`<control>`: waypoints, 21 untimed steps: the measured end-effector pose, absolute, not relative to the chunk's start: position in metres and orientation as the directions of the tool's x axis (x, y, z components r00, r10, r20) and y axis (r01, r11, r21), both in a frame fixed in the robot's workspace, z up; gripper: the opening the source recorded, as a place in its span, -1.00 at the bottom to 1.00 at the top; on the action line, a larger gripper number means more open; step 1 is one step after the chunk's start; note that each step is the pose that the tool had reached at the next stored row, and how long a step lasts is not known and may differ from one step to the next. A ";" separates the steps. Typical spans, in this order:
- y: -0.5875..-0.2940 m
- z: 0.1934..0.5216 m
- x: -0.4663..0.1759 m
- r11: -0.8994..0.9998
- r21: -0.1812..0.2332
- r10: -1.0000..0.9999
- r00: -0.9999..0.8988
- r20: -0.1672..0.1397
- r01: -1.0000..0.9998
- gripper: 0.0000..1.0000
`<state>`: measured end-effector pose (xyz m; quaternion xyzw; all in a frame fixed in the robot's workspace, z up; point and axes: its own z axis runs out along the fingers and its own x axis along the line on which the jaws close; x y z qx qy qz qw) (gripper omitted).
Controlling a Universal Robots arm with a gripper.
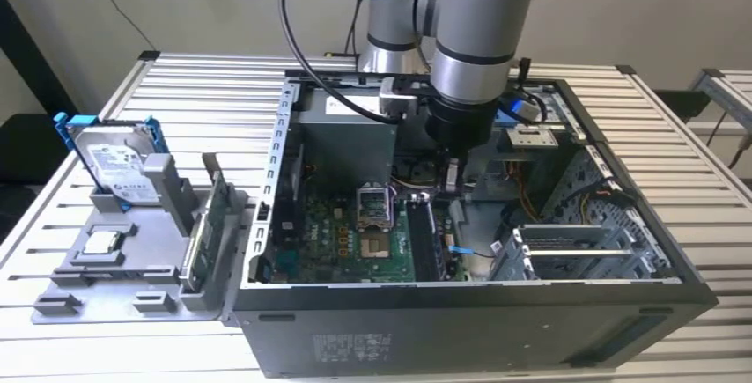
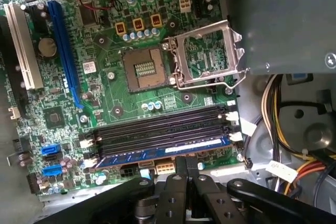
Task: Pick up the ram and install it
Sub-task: 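Press down the ram until it locks into place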
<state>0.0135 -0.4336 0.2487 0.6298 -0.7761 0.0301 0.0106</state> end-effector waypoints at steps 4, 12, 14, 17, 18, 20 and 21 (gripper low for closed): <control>-0.434 0.247 0.014 0.180 -0.029 -0.982 -0.181 0.054 -0.983 -0.79; -0.435 0.244 0.013 0.112 -0.029 -0.992 -0.113 0.054 -0.993 -0.79; -0.437 0.244 0.013 0.102 -0.029 -0.993 -0.103 0.054 -0.994 -0.79; -0.442 0.244 0.013 0.093 -0.029 -0.994 -0.095 0.054 -0.995 -0.79; -0.443 0.244 0.013 0.090 -0.029 -0.994 -0.092 0.054 -0.996 -0.79; -0.446 0.243 0.013 0.085 -0.029 -0.995 -0.086 0.054 -0.996 -0.79; -0.448 0.242 0.013 0.082 -0.029 -0.995 -0.084 0.054 -0.996 -0.79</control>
